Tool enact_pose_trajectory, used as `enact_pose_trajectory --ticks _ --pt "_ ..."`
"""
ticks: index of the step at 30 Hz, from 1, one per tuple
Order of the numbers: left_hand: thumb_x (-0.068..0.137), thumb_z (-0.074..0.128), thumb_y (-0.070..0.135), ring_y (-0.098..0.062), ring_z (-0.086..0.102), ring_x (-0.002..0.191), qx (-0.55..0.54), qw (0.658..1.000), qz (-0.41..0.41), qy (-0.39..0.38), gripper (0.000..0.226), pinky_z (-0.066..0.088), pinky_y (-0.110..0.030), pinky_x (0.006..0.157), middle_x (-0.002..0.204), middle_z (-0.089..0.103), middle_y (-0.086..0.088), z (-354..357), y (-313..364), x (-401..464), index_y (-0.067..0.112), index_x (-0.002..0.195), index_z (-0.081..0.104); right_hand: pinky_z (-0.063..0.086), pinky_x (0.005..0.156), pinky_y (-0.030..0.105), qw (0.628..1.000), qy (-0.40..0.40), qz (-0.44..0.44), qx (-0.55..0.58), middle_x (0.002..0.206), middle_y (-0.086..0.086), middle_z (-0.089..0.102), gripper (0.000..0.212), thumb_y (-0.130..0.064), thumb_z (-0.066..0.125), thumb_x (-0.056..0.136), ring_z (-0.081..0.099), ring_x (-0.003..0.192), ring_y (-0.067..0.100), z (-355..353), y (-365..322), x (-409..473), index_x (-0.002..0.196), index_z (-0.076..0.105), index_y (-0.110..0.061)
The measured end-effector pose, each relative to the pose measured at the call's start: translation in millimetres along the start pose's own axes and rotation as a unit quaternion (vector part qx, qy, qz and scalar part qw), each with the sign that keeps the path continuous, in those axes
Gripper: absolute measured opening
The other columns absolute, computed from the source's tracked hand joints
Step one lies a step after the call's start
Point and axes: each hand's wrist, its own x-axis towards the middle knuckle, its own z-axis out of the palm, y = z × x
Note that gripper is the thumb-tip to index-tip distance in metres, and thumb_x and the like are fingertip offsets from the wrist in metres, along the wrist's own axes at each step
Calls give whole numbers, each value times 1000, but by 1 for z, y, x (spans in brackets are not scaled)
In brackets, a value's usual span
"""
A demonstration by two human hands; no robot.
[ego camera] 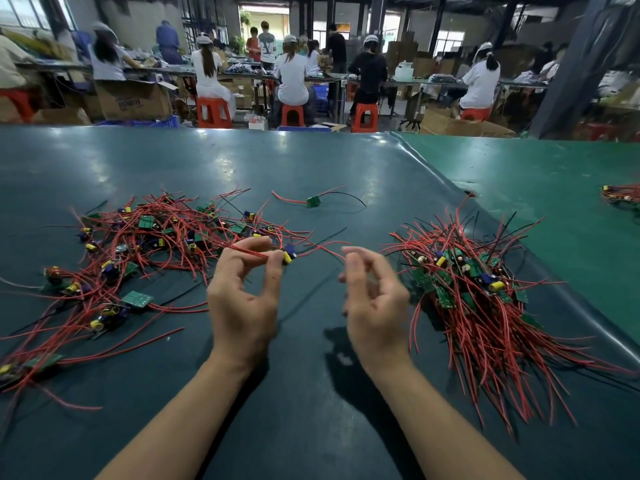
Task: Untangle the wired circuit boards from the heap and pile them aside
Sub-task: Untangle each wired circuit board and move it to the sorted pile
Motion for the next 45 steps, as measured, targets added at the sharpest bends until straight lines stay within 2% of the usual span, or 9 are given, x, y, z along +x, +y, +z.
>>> enact_pose_trajectory --ticks 4,8,16,22,33,36,40,42,45 --pt "85 71 7 -22 68 104 26 989 125 -78 10 54 -47 88 108 70 -8 -5 2 -2 11 89 63 51 67 26 983 -140 -94 -77 96 -8 62 38 -34 62 92 59 77 7 11 5 -10 126 62 -17" --pt "83 72 -1 -24 68 100 89 959 211 -167 13 55 -43 83 108 70 -7 -7 2 -2 2 95 72 50 56 24 990 -144 -8 -3 89 -16 66 24 -29 66 90 62 69 8 9 4 -9 113 66 -23" --pt "81 70 5 -15 60 113 65 959 168 -220 42 47 -28 98 118 63 -6 -7 6 -1 0 121 60 54 60 40 992 -107 30 61 76 -1 70 9 -19 61 92 64 67 15 7 -4 -7 86 69 -21" --pt "84 71 1 -13 64 101 69 950 160 -259 33 51 -27 89 109 67 -2 -10 2 3 3 116 66 48 49 22 993 -81 36 81 70 5 68 12 -19 63 90 64 62 15 4 -10 -5 79 68 -21" --pt "82 76 9 -17 60 80 127 950 182 -221 20 51 -22 71 95 65 -6 -11 1 5 0 99 70 40 38 19 979 141 56 134 60 -2 66 20 -9 67 92 53 47 7 -17 -12 22 73 68 -16" --pt "80 79 8 -20 62 82 154 944 196 -215 22 54 -32 71 96 66 -5 -13 -3 6 1 100 71 39 38 19 972 185 52 136 58 -4 65 18 -9 66 92 52 46 7 -21 -13 25 76 67 -15" --pt "78 78 0 -15 58 81 180 959 180 -123 21 52 -28 72 95 64 -4 -20 -9 11 1 98 71 35 37 18 939 277 43 197 57 -6 57 16 -12 61 96 47 42 8 -35 -18 36 81 58 -17" --pt "82 74 5 -13 57 82 171 969 171 -54 21 49 -21 74 98 61 -3 -25 -9 15 0 103 71 36 36 19 961 225 49 150 55 -7 55 17 -16 60 97 46 41 8 -38 -18 34 80 57 -18" --pt "88 71 13 -23 58 77 160 963 207 -62 27 52 -31 72 104 57 -7 -21 -4 12 2 113 70 35 34 19 984 -72 127 99 55 -1 55 32 -41 59 90 46 39 11 -15 -15 10 77 63 -12"
